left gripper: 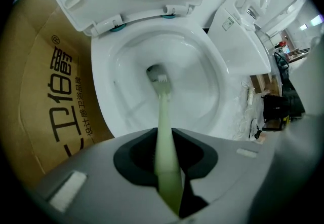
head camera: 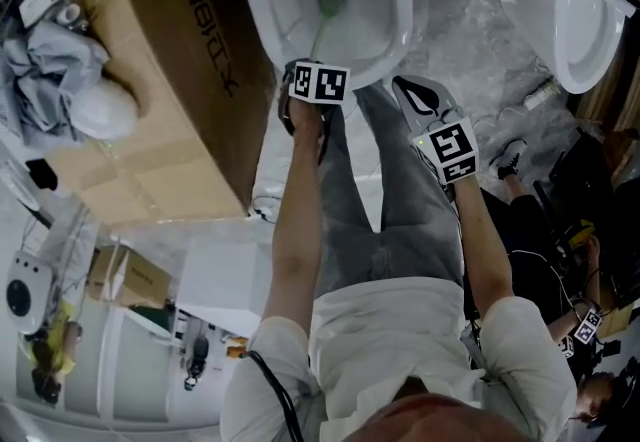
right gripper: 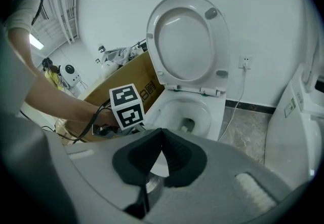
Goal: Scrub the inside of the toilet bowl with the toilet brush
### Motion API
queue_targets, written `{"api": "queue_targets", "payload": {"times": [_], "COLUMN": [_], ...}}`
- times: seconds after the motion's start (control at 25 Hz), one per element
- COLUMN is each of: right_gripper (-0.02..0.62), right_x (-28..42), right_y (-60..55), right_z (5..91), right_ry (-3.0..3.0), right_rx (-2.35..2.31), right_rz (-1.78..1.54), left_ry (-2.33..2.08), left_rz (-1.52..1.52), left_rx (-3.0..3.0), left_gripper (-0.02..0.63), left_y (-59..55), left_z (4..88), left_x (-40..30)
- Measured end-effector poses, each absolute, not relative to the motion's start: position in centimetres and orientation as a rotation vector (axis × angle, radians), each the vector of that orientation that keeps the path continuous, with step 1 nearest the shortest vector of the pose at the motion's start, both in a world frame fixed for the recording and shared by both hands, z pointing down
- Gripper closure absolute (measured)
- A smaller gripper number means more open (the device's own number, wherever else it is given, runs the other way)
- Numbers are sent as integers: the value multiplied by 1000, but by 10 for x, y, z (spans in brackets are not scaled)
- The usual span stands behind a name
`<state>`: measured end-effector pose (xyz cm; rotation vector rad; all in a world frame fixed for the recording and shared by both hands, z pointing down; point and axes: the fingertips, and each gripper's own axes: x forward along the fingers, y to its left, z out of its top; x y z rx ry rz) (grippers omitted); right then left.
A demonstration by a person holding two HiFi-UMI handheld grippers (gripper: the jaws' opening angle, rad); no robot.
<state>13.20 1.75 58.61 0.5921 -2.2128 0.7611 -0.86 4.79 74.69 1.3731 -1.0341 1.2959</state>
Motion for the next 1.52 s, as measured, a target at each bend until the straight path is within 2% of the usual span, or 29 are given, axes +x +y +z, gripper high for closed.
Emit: {"api": "queue_targets", "payload": {"times": [0.36, 0.88, 1.16, 1.52], "right_gripper": [591, 591, 592, 592], "right_x": [133, 105, 70, 72], "right_y": [21, 4, -17, -31], "right_z": [525, 396, 314, 194], "right_ry": [-2232, -2339, -2434, -2613], "right_rx": [710, 880, 938, 1051], "right_rz": [706, 538, 391, 205], "left_ry": [-1103, -1236, -1367, -1525], "left_rz": [1228, 1130, 903, 598], "left_rx": [1483, 1837, 2045, 2316], "left_gripper": [508, 508, 508, 508], "left_y": [57, 33, -1, -16], "left_z": [664, 467, 364, 226], "left_x": [-23, -59, -84, -71]}}
